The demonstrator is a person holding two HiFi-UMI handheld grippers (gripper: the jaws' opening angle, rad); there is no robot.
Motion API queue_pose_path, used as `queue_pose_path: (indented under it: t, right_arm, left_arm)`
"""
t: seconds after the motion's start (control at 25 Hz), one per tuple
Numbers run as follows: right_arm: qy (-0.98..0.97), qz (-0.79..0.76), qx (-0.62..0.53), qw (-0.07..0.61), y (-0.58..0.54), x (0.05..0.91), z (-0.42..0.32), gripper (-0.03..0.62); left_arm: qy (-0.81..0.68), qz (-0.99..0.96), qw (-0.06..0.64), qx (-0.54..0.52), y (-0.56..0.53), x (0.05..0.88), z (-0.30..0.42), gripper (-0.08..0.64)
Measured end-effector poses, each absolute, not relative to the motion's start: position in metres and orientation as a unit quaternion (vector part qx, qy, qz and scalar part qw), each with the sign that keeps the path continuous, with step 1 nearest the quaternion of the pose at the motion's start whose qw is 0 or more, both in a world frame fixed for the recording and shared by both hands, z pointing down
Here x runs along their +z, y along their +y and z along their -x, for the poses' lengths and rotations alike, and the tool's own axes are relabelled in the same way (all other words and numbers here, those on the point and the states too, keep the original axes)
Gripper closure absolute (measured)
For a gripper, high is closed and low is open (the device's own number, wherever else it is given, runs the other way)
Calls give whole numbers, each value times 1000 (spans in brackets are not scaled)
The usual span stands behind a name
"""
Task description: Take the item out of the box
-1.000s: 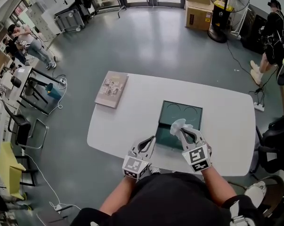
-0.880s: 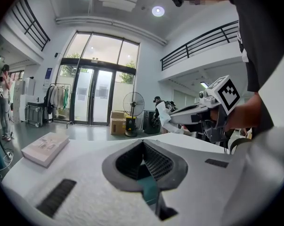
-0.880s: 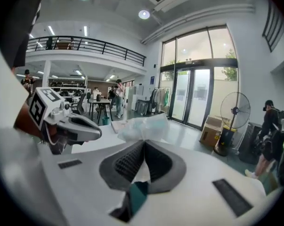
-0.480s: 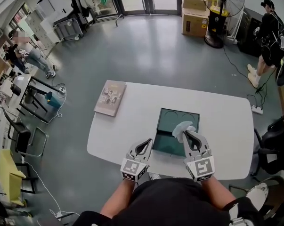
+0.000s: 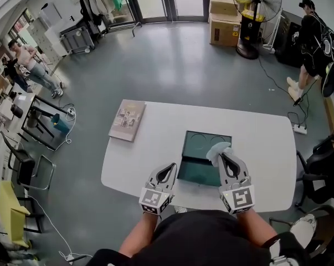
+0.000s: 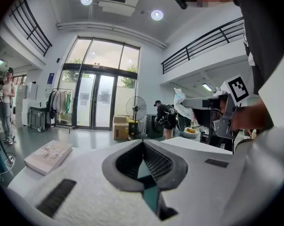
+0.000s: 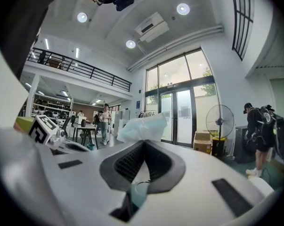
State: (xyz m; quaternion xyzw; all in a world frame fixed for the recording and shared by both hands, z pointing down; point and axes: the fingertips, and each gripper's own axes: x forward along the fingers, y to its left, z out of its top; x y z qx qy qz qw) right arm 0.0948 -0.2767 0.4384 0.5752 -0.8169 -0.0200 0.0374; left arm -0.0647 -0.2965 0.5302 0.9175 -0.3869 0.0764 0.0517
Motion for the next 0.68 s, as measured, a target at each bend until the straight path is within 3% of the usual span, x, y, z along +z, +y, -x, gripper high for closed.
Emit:
queue_pose_path:
  t: [0.68]
  right_arm:
    - [-822,-568,-20,37,-277,442,-94,586]
  left_arm:
    - [-380,-921,40,70,-293,522,58,548]
